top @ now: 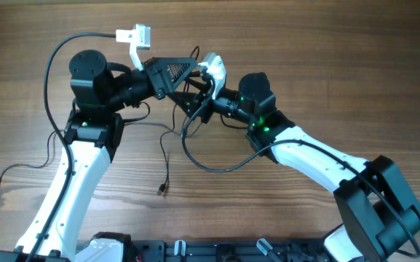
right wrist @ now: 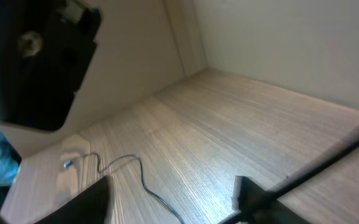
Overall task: Untangle cables
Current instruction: 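Pull the grippers apart, lifting the cable strands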
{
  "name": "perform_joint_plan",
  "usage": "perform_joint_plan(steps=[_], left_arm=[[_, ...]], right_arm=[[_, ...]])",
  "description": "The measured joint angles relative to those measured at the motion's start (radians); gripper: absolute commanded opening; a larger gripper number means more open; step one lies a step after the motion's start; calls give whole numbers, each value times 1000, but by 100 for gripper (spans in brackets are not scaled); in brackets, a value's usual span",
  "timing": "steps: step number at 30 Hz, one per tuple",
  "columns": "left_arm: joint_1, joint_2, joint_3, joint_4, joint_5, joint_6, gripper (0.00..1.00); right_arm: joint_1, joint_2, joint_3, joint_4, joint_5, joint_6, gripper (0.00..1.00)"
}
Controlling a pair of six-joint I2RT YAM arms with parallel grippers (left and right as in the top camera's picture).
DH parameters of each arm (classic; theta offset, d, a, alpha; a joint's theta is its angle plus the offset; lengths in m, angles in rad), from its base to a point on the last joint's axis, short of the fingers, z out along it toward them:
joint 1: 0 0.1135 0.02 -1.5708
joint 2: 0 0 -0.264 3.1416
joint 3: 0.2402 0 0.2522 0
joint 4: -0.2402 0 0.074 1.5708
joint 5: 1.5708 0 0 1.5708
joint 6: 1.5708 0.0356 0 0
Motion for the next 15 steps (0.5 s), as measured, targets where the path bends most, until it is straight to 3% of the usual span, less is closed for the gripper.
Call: perform_joint_plan(steps=[3, 4, 5, 7, 8, 10, 15], left_arm=[[0, 0, 0, 0, -3, -6, 4], [3, 0, 0, 0, -3, -6, 12], [9, 0, 0, -1, -3, -6, 54], [31, 0, 1, -31, -3, -11, 79], [42, 0, 1, -53, -5, -12, 82], [69, 0, 1, -130, -7, -2, 98], [90, 0, 6, -456, -141, 119, 100]], right_arm=[[-1, 0, 0, 3, 29, 10, 4], [-3, 0, 0, 3, 33, 13, 4], [-19, 0, 0, 9, 47, 35, 4], [-64, 0, 0, 11, 55, 98, 4], [-92, 0, 0, 11, 50, 134, 4], [-161, 0, 0, 11, 30, 217, 4], [-290, 1, -1, 121, -139, 396, 4]])
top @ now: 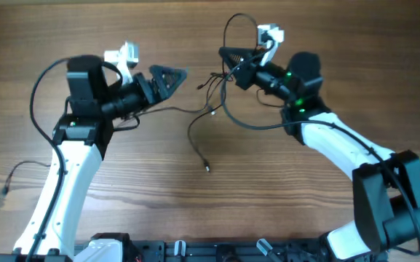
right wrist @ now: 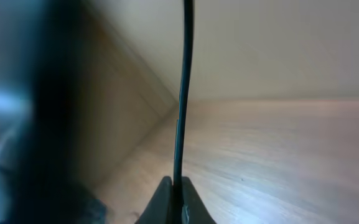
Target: Untangle cables
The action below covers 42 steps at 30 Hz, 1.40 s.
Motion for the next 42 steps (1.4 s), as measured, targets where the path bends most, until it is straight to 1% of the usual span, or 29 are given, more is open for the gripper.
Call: perform_joint_plan(steps=[1, 2, 5, 7, 9, 11, 12, 16, 18, 19, 24, 27, 30, 32, 34, 35, 36, 37, 39, 41, 42], left_arm=[[0, 4, -3, -59, -58, 13, 100], [0, 15, -3, -85, -100, 20, 100], [0, 89, -3, -90, -156, 24, 100], [-3, 153, -3, -63, -169, 10, 100], [-17, 224, -4, 19, -167, 35, 100], [-37, 280, -4, 83, -153, 128, 100], [-48, 301, -4, 107, -148, 199, 100], [-84, 362, -4, 132, -137, 460, 100], [-96, 367, -4, 124, -137, 566, 100], [-101, 367, -4, 119, -137, 599, 100], [-149, 369, -4, 35, -137, 840, 99], [-207, 378, -4, 34, -137, 920, 91], [-269, 429, -4, 55, -137, 970, 91], [-285, 459, -4, 85, -137, 980, 91], [-298, 494, -4, 152, -138, 988, 81], [-305, 517, -5, 192, -139, 992, 68], [-312, 534, -5, 222, -139, 996, 26], [-319, 555, -5, 254, -144, 998, 4], [-324, 581, -5, 277, -171, 999, 4], [-325, 594, -5, 267, -259, 993, 4], [-321, 593, -4, 242, -316, 987, 4]], right_arm=[[-18, 0, 0, 58, -45, 33, 4], [-30, 0, 0, 95, -84, 55, 4], [-42, 2, 0, 198, -216, 96, 4], [-42, 2, 0, 260, -301, 108, 4], [-42, 3, 0, 333, -406, 117, 4], [-42, 6, 0, 449, -516, 127, 4], [-42, 6, 0, 508, -557, 149, 4], [-70, 6, 0, 681, -631, 270, 5], [-96, 6, 0, 713, -631, 312, 4], [-107, 6, 0, 714, -631, 330, 4], [-170, 6, 0, 752, -630, 386, 4], [-174, 6, 0, 752, -630, 410, 4], [-174, 6, 0, 753, -630, 426, 4], [-174, 6, 0, 753, -629, 433, 4], [-174, 6, 0, 753, -629, 441, 4], [-174, 6, 0, 753, -627, 445, 4], [-174, 6, 1, 753, -626, 449, 4], [-174, 6, 1, 753, -626, 449, 4], [-174, 6, 1, 753, -625, 452, 4], [-175, 6, 1, 748, -626, 439, 4], [-181, 5, 3, 705, -624, 413, 4]])
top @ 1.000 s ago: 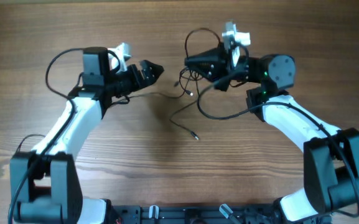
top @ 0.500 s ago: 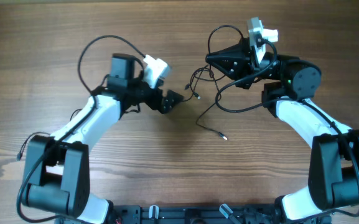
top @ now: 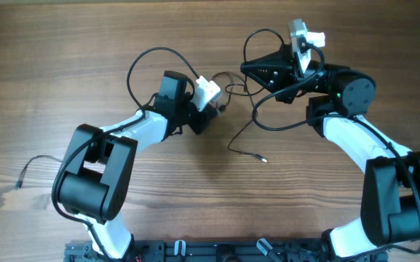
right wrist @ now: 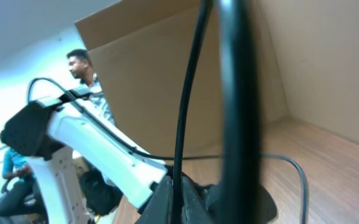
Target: Untangle cables
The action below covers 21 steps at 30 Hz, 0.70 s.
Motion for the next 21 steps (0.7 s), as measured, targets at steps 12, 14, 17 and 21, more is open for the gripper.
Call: perform_joint_plan(steps=[12, 14, 17, 21], left_arm=[[585, -184, -2, -170, -323, -533, 4], [661, -184, -2, -177, -251, -606, 4], [676, -184, -2, -177, -148, -676, 4], [598, -184, -2, -180, -45, -727, 4]], right_arm=[[-705, 10, 13, -989, 235, -561, 4], [-772, 10, 13, -1028, 243, -591, 5], [-781, 9, 13, -1063, 245, -652, 5], [-732, 8, 10, -822, 173, -673, 4]])
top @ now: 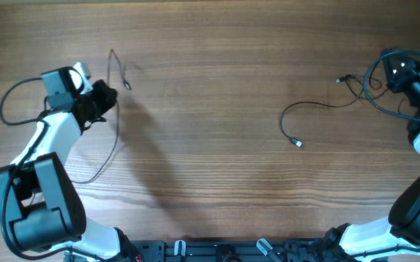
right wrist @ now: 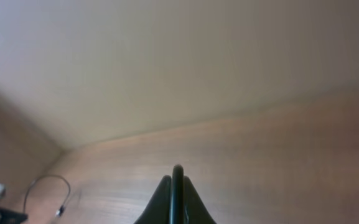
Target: Untangle cables
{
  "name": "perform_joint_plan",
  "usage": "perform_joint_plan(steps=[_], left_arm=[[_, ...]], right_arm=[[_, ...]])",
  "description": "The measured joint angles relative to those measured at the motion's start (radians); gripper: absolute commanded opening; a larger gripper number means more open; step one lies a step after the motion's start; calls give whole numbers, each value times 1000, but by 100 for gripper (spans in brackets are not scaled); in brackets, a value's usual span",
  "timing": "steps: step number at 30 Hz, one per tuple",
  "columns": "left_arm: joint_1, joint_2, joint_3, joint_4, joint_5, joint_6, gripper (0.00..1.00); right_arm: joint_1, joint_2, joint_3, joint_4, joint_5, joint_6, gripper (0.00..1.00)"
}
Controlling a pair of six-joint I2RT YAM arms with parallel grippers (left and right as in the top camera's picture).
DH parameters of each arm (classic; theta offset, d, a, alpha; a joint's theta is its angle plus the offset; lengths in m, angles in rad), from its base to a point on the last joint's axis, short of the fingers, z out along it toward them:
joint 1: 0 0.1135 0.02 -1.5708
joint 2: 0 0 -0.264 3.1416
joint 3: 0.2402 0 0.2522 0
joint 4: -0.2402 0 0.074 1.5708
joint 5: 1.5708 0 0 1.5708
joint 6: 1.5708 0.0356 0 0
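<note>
Two thin black cables lie far apart. At the far left of the overhead view, my left gripper (top: 102, 97) is shut on the left cable (top: 116, 138). That cable rises to a bend at the back and hangs in a curve down to the table. My right gripper (top: 399, 73) is at the far right edge, shut on the right cable (top: 311, 106). This one loops by the gripper and trails left to a plug (top: 298, 143) on the table. The right wrist view shows my right gripper (right wrist: 177, 182) pinched on a black strand. The left gripper's jaws are not plainly seen.
The wooden table (top: 210, 167) spans the whole overhead view. Both arms' own black leads loop beside their wrists, one at the left (top: 9, 102). A beige wall (right wrist: 185, 56) rises behind the table. A cable end with a plug (right wrist: 58, 210) lies low at the left in the right wrist view.
Both grippers were near the table's middle with looped cables between them. Now the left one is at the far left edge and the right one at the far right. Each holds its own separate cable.
At first both grippers met at the middle back over a tangle. Then they stood a little apart, with cables still strung between them. Then the left arm was folded near the centre and the right gripper held loops. Now the cables are separated at opposite sides.
</note>
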Motion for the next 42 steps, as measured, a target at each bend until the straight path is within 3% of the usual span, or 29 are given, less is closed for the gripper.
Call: perform_joint_plan(steps=[2, 4, 7, 11, 17, 24, 28, 29, 30, 31, 32, 36, 42], left_arm=[[-70, 0, 0, -5, 18, -6, 4], [-161, 0, 0, 0, 22, -7, 4], [-265, 0, 0, 0, -22, -10, 4], [-343, 0, 0, 4, -78, -11, 4], [-384, 0, 0, 8, -99, -11, 4], [-384, 0, 0, 8, -107, -11, 4], [-384, 0, 0, 8, -107, -11, 4], [-384, 0, 0, 8, -107, -11, 4], [-384, 0, 0, 8, -109, -11, 4], [-384, 0, 0, 8, -110, -11, 4], [-384, 0, 0, 8, -110, -11, 4], [-384, 0, 0, 8, -110, -11, 4], [-389, 0, 0, 11, -108, -14, 4]], right_arm=[[20, -21, 22, 158, -23, 27, 4], [29, -39, 115, 171, -28, 34, 4], [29, -52, 288, -64, 38, -39, 4], [38, -51, 505, -376, 344, -318, 4], [40, 64, 776, -344, 681, -563, 4], [40, 320, 866, -397, 821, -563, 4], [40, 546, 866, -489, 862, -463, 4], [40, 589, 866, -511, 869, -434, 9], [40, 630, 866, -540, 869, -402, 28], [40, 654, 866, -566, 869, -382, 60], [40, 675, 866, -601, 869, -365, 100], [54, 678, 892, -746, 869, -374, 100], [80, 621, 1134, -1151, 1019, -285, 100]])
